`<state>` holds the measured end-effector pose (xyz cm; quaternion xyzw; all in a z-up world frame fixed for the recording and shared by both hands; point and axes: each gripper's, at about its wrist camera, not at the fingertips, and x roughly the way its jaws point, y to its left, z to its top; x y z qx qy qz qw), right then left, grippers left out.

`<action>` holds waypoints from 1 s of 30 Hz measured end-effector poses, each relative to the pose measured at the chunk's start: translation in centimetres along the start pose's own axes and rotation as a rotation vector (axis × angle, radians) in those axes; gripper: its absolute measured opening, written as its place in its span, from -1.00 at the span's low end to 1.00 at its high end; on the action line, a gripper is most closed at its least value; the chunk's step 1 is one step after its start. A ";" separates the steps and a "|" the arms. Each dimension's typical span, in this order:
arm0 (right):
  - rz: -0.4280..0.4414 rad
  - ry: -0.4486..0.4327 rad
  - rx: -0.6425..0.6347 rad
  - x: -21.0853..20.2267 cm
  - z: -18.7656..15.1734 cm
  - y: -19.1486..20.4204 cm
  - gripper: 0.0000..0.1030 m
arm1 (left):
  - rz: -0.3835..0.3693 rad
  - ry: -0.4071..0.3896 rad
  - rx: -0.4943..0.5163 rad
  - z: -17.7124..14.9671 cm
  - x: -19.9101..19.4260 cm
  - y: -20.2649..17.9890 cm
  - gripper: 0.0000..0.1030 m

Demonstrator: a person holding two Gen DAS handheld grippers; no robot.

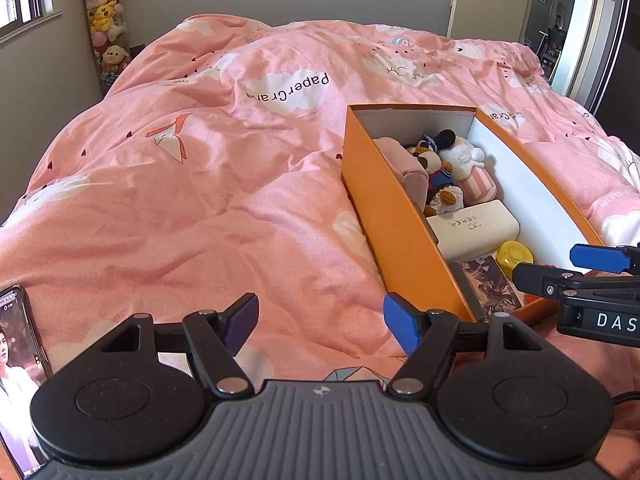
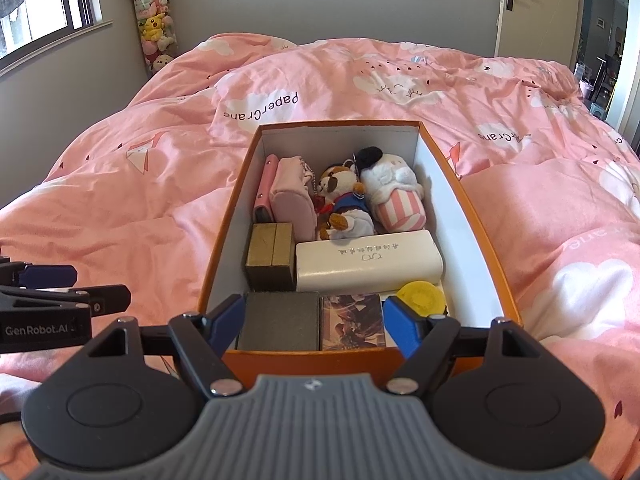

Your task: Organize objects

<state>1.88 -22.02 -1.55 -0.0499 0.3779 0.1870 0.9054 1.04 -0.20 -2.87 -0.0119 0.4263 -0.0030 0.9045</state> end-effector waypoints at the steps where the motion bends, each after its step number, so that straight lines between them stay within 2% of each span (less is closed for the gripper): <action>1: 0.000 0.000 0.000 0.0 0.0 0.0 0.51 | 0.000 0.000 0.000 0.0 0.0 0.0 0.62; 30: 0.000 0.001 0.001 0.0 0.0 0.0 0.51 | 0.006 -0.002 -0.001 0.3 -0.1 0.4 0.62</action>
